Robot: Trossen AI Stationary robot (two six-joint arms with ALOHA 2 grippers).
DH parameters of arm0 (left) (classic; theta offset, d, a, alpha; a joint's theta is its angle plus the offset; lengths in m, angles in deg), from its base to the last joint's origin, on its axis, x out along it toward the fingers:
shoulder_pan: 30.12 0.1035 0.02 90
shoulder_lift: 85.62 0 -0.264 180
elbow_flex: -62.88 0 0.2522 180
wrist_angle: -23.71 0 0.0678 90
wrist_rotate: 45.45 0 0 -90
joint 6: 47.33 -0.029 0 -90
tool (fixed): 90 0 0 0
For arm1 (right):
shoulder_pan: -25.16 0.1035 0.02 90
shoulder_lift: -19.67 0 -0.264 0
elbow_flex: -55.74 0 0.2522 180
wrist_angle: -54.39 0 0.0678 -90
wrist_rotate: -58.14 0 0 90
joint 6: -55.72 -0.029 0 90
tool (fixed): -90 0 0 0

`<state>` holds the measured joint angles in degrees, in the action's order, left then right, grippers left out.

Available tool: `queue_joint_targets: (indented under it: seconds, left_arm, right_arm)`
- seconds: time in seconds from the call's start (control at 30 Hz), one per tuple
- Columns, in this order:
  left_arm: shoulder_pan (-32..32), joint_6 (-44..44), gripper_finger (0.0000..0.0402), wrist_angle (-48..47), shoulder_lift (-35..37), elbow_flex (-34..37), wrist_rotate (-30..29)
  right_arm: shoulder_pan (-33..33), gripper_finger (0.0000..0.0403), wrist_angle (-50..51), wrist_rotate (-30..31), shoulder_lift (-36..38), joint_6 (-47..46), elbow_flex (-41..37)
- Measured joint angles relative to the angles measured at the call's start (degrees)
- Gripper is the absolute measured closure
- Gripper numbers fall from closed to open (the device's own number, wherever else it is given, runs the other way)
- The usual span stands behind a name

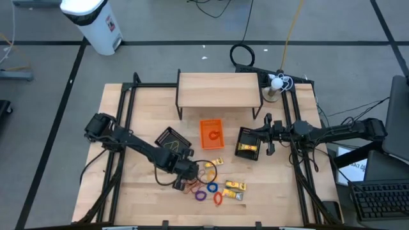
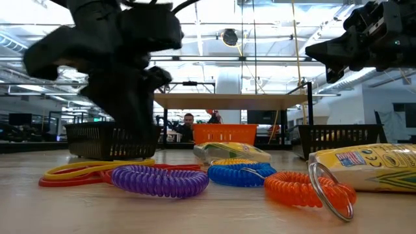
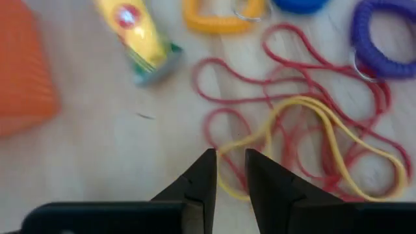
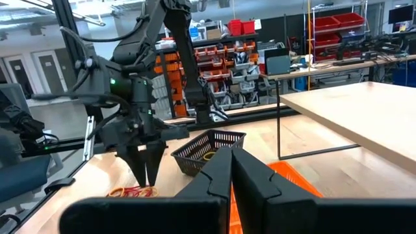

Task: Pick & Place Office Desk Supplies
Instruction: Put the yellow rubber band into the left black bin

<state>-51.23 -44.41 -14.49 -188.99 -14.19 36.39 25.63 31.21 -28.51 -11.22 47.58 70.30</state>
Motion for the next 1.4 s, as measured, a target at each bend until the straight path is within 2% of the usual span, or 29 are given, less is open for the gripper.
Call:
queue_joint_targets:
  seconds: [0.27,0.97,1.03,1.17,1.27,1.4]
  left_arm:
    - [2.61,-2.12,0.0319,-2.77,-1.84,0.00,6.01]
    - [4.22,0.27,0.0321,-4.14,-8.07,-0.42,7.91]
    - [4.22,-0.09,0.0332,-4.10,-8.39,-0.46,7.72]
    - [3.61,-1.24,0.0390,-4.06,-8.07,-0.43,7.03]
    - [3.51,-1.27,0.0396,-3.96,-6.23,0.04,6.96]
    - [2.84,-1.55,0.0399,-4.99,-0.42,0.56,5.39]
  right_arm:
    - [0.00,0.0399,0.10,-0.20,0.02,-0.29,0.00]
    - [0.00,0.0399,0.35,-0.18,-0.05,-0.42,0.00]
    - [0.01,0.0399,0.37,-0.18,-0.05,-0.42,0.00]
    - [0.00,0.0399,0.37,-0.20,-0.05,-0.39,0.00]
    - [0.00,0.0399,0.37,-0.22,-0.05,-0.67,0.00]
    - [0.01,0.0399,0.37,-0.20,-0.03,-0.80,0.00]
